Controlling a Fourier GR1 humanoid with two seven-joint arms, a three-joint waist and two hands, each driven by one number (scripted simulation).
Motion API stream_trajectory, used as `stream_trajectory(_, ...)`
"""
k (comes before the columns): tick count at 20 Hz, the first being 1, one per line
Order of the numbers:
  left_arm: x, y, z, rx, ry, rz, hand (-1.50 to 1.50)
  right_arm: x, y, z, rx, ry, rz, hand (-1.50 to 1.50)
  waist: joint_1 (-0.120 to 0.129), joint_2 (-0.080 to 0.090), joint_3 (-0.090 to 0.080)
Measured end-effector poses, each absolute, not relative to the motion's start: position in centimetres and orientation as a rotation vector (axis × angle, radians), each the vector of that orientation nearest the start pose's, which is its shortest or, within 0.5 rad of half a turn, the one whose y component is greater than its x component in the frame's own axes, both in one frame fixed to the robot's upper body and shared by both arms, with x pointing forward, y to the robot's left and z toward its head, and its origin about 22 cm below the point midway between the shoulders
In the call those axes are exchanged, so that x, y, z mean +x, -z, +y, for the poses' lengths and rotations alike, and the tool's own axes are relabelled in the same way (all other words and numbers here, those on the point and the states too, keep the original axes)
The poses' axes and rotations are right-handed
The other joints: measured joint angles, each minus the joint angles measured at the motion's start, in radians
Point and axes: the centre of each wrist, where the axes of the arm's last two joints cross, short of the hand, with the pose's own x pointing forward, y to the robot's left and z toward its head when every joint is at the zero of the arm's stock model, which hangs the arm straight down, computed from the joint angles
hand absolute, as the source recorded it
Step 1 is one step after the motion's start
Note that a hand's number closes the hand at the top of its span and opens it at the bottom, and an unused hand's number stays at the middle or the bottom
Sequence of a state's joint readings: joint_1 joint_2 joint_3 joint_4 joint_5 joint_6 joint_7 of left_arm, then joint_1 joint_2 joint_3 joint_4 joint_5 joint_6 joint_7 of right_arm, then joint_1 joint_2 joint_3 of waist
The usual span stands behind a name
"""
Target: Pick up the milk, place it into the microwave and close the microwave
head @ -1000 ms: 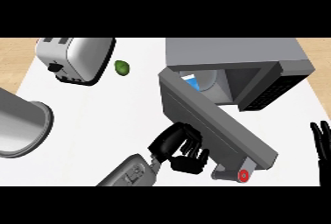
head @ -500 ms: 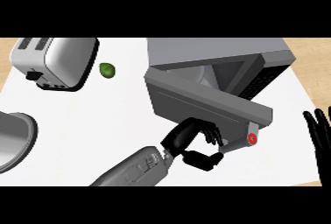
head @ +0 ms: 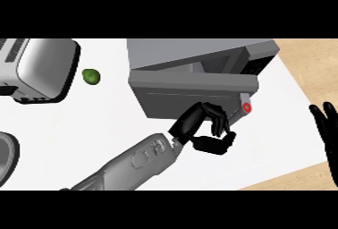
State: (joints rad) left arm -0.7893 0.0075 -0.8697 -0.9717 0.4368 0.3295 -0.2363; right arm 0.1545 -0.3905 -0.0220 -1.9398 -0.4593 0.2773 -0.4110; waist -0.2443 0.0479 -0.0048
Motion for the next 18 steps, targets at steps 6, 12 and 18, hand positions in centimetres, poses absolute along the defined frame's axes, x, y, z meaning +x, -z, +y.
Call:
stream_trajectory(6, 32.0, -3.8, -0.1, -0.395, 0.617, -1.719, 1.50, 20.1, -10.1, -30.5, 0.412, -0.230, -2.179, -1.50, -0.050, 0.010, 0.001)
stream_trajectory(12, 33.4, -5.0, -0.2, -0.353, 0.564, -1.734, 1.50, 20.3, -11.4, -30.4, 0.459, -0.267, -2.175, -1.50, -0.089, 0.018, 0.002)
stream_trajectory(18, 34.6, -5.9, 0.0, -0.307, 0.510, -1.750, 1.50, 20.6, -12.6, -30.7, 0.481, -0.299, -2.179, -1.50, -0.120, 0.025, 0.002)
